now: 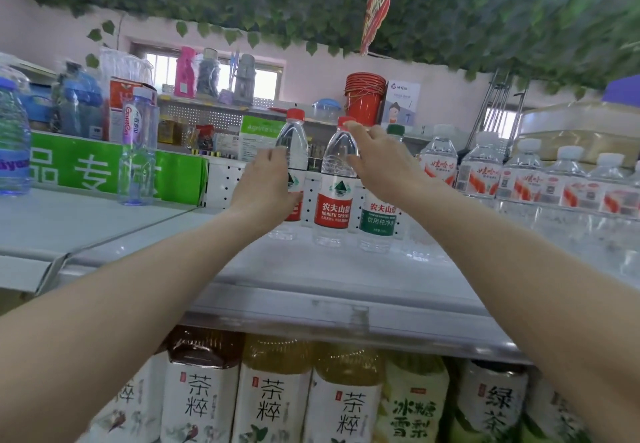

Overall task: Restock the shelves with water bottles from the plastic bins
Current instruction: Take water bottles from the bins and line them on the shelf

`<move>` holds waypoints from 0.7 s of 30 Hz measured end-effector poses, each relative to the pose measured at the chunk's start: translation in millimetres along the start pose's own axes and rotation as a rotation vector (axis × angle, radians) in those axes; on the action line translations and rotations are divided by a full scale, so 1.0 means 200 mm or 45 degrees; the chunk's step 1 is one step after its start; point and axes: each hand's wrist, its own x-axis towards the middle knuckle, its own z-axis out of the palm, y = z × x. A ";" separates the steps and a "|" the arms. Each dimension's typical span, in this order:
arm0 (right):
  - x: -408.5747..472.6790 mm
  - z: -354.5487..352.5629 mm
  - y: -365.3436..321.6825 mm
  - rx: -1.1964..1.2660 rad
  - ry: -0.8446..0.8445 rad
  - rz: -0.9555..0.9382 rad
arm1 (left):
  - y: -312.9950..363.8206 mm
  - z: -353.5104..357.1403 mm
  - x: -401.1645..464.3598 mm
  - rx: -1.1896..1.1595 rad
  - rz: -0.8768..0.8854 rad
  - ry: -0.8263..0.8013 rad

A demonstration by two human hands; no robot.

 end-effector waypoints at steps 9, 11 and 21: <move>-0.72 -0.23 0.32 -0.425 -0.096 -0.145 | 0.32 -0.03 -0.36 0.207 0.521 0.058; -0.90 -0.31 0.43 -0.489 -0.152 -0.100 | 0.44 0.01 -0.43 0.226 0.602 0.037; -2.05 -0.73 1.02 -0.780 -0.262 0.003 | 1.45 0.45 -1.04 -0.030 0.890 -0.034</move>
